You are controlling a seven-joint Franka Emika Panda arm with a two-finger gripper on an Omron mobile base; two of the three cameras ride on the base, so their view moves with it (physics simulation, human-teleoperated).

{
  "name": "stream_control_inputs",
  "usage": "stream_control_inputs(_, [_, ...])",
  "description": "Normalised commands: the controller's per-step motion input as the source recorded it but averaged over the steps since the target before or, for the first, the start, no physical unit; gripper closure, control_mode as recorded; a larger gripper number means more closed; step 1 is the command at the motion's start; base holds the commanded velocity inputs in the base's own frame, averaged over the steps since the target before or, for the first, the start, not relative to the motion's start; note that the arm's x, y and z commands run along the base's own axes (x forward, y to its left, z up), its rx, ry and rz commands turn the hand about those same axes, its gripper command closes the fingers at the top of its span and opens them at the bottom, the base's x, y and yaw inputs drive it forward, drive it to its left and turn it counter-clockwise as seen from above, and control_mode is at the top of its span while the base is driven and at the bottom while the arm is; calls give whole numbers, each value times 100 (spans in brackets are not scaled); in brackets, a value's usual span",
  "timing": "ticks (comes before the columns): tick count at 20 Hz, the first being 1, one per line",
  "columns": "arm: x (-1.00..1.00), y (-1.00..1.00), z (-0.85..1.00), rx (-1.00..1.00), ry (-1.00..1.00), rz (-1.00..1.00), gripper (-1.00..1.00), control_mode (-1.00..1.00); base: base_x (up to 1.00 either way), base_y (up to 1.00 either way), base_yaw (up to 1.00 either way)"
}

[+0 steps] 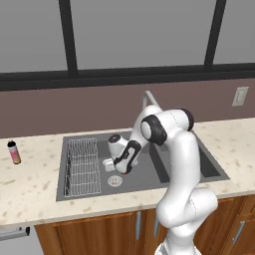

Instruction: Turn on the sink faucet. Then move the bell pepper from the counter to the sink. Turn off the sink. Move the vegetable from the sink to the pot next to the stove. Finally move the pot to the rear right burner.

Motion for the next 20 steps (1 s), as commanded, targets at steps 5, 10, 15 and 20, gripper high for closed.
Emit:
stream_control_inputs(5, [-12,0,24,3,-4,-1,100,-100,0,0,0])
stream_control_inputs(10, [-7,-1,50,2,-1,-1,100,-100,0,0,0])
stream_control_inputs(15, [-9,-4,61,1,-2,-1,100,-100,0,0,0])
stream_control_inputs(20, [-15,-3,67,0,-4,-2,100,-100,0,0,0])
